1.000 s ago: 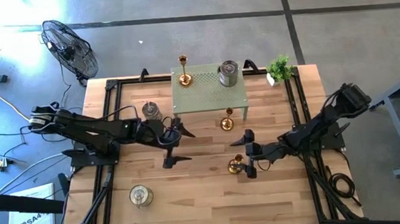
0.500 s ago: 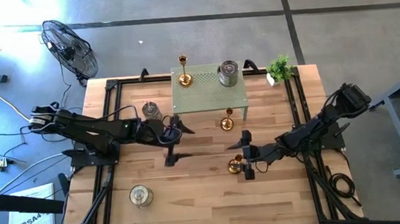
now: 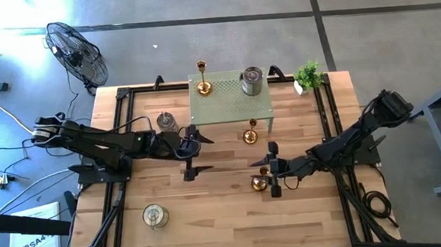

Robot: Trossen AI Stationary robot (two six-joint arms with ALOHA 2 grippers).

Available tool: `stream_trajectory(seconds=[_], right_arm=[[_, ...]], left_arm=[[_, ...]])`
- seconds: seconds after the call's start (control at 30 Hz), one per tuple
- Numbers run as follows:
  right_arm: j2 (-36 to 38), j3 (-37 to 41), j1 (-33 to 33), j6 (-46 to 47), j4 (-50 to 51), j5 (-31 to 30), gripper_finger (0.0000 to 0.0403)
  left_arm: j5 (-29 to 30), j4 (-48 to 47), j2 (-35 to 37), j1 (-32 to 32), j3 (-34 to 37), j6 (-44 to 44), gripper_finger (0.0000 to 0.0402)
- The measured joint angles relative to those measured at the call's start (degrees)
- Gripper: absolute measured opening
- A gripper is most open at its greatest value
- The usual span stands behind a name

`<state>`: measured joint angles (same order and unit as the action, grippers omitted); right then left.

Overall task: Pick & Place candle stick holders
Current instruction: Put the bottom gold candle holder on the shelf aligned with the other gold candle holder

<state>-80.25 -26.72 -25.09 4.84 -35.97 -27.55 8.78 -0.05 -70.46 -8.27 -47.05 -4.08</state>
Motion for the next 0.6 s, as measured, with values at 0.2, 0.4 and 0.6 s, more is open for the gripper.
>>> stream_trajectory(seconds=[0.2,0.4,0.6], right_arm=[[2.14,0.02,-1.04,-1.82,0.11,-0.39,0.0112],[2.25,0.02,-1.65,-2.07,0.29,-2.33,0.0112],[2.25,-1.06,-1.71,-3.42,0.59,-3.71,0.0112]], left_arm=[[2.27,0.0,0.02,0.0,0.0,-0.14,0.0399],[2.27,-0.02,0.02,0.0,-0.02,-0.14,0.0399],[4.74,0.0,0.02,0.0,-0.02,-0.13,0.0399]])
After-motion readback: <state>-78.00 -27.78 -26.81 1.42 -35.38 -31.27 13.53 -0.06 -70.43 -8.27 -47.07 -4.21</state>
